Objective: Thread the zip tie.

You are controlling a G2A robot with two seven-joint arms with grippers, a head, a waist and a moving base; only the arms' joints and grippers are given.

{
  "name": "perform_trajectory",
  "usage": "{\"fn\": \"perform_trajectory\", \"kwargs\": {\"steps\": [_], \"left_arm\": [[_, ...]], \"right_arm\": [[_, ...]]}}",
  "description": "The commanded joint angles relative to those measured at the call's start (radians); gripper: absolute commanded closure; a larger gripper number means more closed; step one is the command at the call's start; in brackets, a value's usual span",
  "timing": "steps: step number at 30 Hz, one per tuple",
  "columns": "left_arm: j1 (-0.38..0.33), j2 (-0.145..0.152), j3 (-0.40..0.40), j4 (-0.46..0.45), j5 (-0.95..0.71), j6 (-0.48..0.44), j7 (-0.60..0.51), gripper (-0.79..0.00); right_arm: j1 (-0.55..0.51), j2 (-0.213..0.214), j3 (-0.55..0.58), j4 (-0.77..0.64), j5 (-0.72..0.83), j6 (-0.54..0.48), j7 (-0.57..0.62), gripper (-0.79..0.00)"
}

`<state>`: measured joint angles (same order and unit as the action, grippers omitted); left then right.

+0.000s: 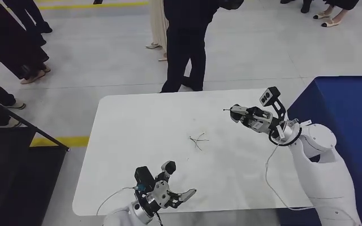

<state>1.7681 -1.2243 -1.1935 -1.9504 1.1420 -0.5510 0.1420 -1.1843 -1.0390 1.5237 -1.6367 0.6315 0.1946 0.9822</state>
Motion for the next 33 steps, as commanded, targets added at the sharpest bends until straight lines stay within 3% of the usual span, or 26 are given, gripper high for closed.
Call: {"fn": "perform_trajectory", "kwargs": {"steps": [1,8,10,14,18,19,22,24,33], "left_arm": [[0.0,0.0,0.0,0.0,0.0,0.0,0.0,-0.785],[0.0,0.0,0.0,0.0,0.0,0.0,0.0,-0.785],[-0.03,0.0,0.023,-0.023,0.046,-0.004,-0.063,-0.785],[-0.182,-0.011,0.111,-0.076,0.095,0.006,-0.247,-0.785],[-0.408,-0.049,0.281,-0.03,0.142,0.049,-0.395,-0.785],[-0.49,-0.068,0.34,0.017,0.129,0.06,-0.412,-0.785],[-0.669,-0.113,0.42,0.137,0.067,0.112,-0.413,-0.785],[-0.75,-0.135,0.445,0.204,0.047,0.154,-0.423,-0.785],[-0.775,-0.143,0.453,0.227,0.034,0.175,-0.426,-0.785]], "right_arm": [[0.0,0.0,0.0,0.0,0.0,0.0,0.0,0.0],[-0.015,0.0,-0.004,-0.009,-0.01,-0.009,-0.021,0.0],[-0.035,0.002,0.01,-0.019,-0.018,0.002,-0.047,0.0],[-0.076,0.015,0.112,-0.052,-0.044,0.031,-0.099,0.0],[-0.099,0.019,0.169,-0.072,0.0,0.055,-0.115,0.0],[-0.099,0.019,0.169,-0.072,0.0,0.055,-0.115,0.0],[-0.099,0.019,0.169,-0.072,0.0,0.055,-0.115,0.0],[-0.099,0.019,0.169,-0.072,0.0,0.055,-0.115,0.0],[-0.099,0.019,0.169,-0.072,0.0,0.055,-0.115,0.0]]}}
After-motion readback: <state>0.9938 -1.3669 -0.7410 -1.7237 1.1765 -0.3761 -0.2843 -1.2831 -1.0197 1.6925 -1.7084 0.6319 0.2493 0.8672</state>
